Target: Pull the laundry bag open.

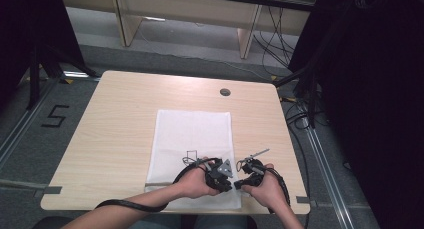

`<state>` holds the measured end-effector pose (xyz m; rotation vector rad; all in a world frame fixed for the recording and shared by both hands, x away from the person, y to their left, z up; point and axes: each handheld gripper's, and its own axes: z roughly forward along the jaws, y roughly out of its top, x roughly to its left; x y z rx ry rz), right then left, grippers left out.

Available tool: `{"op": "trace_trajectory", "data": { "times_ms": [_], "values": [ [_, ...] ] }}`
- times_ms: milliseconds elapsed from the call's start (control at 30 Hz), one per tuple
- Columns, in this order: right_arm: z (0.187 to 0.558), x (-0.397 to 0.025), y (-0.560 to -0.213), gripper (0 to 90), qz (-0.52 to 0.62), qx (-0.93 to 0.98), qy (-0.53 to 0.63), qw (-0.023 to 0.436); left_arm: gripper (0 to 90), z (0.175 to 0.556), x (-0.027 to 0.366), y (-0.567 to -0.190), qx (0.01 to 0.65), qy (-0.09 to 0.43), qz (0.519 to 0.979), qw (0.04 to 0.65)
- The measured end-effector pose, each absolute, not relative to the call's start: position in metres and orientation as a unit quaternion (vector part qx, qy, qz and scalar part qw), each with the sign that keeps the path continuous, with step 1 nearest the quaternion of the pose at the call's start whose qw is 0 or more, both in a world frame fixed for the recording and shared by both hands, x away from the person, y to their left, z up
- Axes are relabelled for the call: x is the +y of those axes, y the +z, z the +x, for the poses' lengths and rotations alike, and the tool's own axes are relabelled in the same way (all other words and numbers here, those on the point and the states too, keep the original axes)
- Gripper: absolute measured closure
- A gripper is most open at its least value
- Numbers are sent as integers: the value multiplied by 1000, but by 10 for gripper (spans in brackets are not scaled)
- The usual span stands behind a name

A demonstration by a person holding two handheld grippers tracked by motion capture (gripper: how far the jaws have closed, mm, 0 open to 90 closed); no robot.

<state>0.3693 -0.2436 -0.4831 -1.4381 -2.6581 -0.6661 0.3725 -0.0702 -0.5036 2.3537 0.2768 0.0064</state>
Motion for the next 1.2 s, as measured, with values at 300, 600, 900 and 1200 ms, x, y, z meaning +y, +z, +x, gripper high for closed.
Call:
{"op": "trace_trajectory", "data": {
  "times_ms": [300,600,900,1200],
  "values": [
    [369,-242,-482,900,-467,-859,-208,17,823,371,-72,-499,113,7,924,365],
    [368,-242,-482,900,-473,-857,-204,20,873,370,-70,-497,110,10,924,365],
    [369,-242,-482,900,-470,-858,-206,18,874,370,-67,-493,108,12,928,355],
    [368,-241,-481,900,-475,-856,-203,25,874,369,-63,-490,107,12,928,357]
  ]
}}
